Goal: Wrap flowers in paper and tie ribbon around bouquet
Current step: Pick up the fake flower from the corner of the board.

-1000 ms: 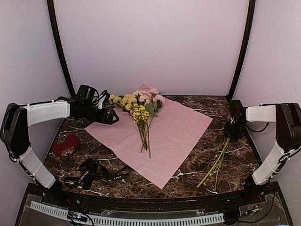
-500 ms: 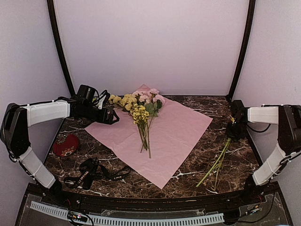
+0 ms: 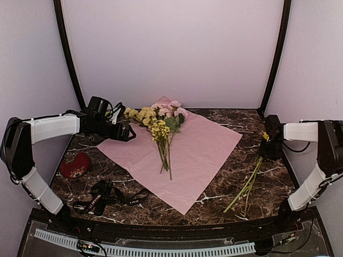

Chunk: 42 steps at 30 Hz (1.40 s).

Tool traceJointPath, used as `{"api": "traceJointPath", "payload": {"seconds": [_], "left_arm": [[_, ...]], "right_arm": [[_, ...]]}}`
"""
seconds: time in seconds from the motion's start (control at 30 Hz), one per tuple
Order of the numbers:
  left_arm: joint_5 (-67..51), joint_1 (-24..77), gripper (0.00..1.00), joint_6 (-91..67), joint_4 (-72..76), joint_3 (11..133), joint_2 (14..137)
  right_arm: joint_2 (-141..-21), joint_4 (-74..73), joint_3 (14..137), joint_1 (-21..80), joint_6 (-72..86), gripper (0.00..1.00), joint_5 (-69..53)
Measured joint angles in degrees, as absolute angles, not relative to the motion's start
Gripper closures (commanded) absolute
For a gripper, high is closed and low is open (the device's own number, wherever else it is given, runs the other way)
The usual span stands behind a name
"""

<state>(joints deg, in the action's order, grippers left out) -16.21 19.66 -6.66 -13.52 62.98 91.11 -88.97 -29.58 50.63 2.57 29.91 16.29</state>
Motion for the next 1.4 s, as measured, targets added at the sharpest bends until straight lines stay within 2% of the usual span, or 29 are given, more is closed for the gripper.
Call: {"api": "traceJointPath", "payload": {"seconds": [0.07, 0.17, 0.33, 0.47, 0.83, 1.13, 1.4], "left_arm": [[-16.3, 19.7, 0.01, -6.7, -13.5, 63.0, 91.1], [-16.4, 19.7, 0.01, -6.7, -13.5, 63.0, 91.1], [-16.5, 19.7, 0.01, -6.7, -13.5, 63.0, 91.1], [-16.5, 19.7, 0.01, -6.7, -13.5, 63.0, 91.1], [-16.6, 19.7, 0.01, -6.7, -13.5, 63.0, 91.1], [-16.5, 19.7, 0.01, -6.6, -13.5, 63.0, 91.0], [-16.5, 19.7, 0.01, -6.6, -13.5, 63.0, 90.7]], "right_arm": [[-90.1, -28.8, 49.9, 2.6, 29.9, 0.68, 15.6], [-92.3, -27.4, 49.6, 2.5, 30.2, 0.80, 14.8], [-92.7, -25.5, 49.6, 2.4, 30.2, 0.89, 14.4], [-91.8, -26.1, 49.6, 2.3, 29.5, 1.00, 15.5], [-83.5, -30.2, 50.7, 2.2, 25.4, 1.00, 17.8], [-77.1, -33.5, 56.6, 2.2, 21.1, 1.00, 19.2], [-60.4, -26.9, 59.1, 2.2, 15.9, 1.00, 7.0]]}}
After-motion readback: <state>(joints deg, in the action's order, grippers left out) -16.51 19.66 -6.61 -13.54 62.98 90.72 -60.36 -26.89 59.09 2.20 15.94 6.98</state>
